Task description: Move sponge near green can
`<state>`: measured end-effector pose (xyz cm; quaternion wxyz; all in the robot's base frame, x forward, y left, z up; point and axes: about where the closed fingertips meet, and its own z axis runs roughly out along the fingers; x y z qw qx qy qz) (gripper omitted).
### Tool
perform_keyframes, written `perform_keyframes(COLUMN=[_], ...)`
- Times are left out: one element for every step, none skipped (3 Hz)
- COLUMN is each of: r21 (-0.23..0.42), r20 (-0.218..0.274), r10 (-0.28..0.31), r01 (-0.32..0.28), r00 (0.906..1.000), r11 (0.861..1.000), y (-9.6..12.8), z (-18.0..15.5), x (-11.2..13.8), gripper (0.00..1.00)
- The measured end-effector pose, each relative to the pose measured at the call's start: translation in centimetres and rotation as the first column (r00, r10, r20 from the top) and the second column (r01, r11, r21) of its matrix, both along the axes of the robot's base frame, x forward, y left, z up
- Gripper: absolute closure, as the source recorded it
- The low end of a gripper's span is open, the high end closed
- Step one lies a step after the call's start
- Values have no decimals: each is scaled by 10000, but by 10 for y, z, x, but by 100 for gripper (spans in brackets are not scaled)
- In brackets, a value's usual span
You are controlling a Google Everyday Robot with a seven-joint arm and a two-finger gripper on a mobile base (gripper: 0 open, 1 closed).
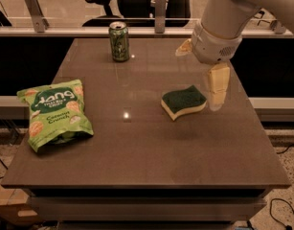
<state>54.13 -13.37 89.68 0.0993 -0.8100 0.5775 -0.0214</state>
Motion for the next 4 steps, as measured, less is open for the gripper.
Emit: perform_keyframes(r21=[168, 94, -137, -191], r20=[-451, -911, -1123, -1272], r10=[580, 838, 856, 668], r01=[-573, -833, -877, -698], r00=[9973, 9923, 9900, 9896], r11=[9982, 9965, 9961, 9974], y=[13, 27, 36, 37], z=[-21, -47, -64, -79], x=[4, 4, -1, -8], gripper=[0, 0, 0, 0])
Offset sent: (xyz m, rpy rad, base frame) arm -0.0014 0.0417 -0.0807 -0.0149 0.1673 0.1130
